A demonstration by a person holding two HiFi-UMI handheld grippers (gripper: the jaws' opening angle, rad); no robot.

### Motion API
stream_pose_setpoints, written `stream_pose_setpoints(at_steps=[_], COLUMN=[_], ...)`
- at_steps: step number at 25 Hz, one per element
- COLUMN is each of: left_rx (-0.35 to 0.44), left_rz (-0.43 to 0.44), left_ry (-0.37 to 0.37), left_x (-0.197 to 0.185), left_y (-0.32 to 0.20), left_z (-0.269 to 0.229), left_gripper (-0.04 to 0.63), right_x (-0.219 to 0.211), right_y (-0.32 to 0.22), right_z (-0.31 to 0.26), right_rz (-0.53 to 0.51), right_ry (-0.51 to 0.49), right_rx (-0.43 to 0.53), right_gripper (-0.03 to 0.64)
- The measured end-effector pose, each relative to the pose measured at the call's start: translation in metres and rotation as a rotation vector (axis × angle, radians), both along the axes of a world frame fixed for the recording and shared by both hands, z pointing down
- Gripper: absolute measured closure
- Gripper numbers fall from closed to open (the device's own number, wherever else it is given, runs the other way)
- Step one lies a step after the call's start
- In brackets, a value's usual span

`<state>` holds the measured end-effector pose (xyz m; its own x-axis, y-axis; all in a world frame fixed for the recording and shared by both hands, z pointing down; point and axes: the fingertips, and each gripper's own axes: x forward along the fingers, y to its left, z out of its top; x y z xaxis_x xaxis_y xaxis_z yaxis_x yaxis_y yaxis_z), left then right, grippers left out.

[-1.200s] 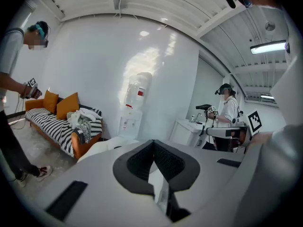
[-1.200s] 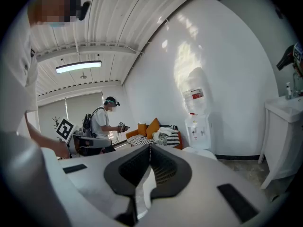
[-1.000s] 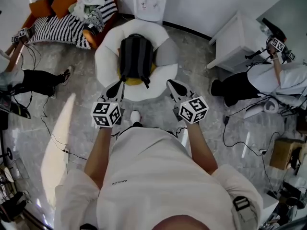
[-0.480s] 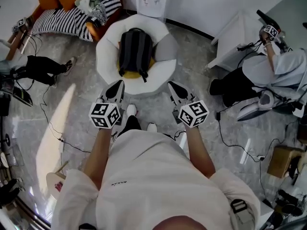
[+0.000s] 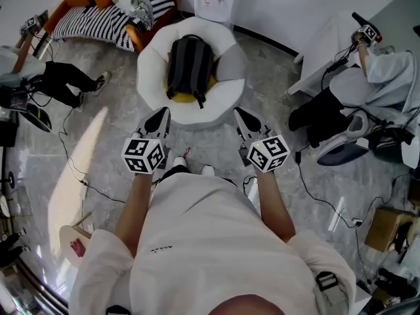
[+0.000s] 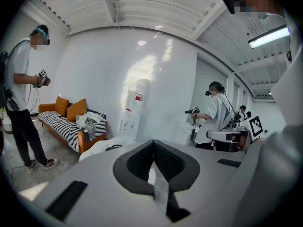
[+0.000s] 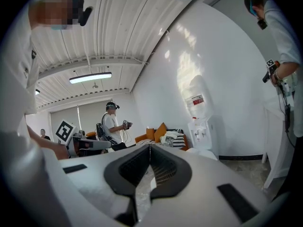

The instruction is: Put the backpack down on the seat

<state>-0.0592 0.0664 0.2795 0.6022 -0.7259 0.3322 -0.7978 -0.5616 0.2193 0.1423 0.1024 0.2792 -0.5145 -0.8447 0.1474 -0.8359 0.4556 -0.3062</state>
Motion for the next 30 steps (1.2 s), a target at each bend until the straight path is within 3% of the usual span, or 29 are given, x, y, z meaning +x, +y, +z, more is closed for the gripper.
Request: stream_pose_setpoints(at_steps=[7, 30], left_rx=[0.023, 0.049], left_rz=[0.022, 0.054], left_ry=[0.013, 0.042], left_x=[-0.004, -0.087], left_y=[-0.001, -0.042], left_z=[-0.008, -0.023], left_gripper=[0.578, 0.577], right_x=[-0.005, -0.052], right_y=[0.003, -0.009], right_z=[-0.007, -0.034], right_rz=[0.02, 0.147], right_ry=[0.025, 0.094], right_rx=[0.014, 0.031], right_gripper=[0.592, 0.593])
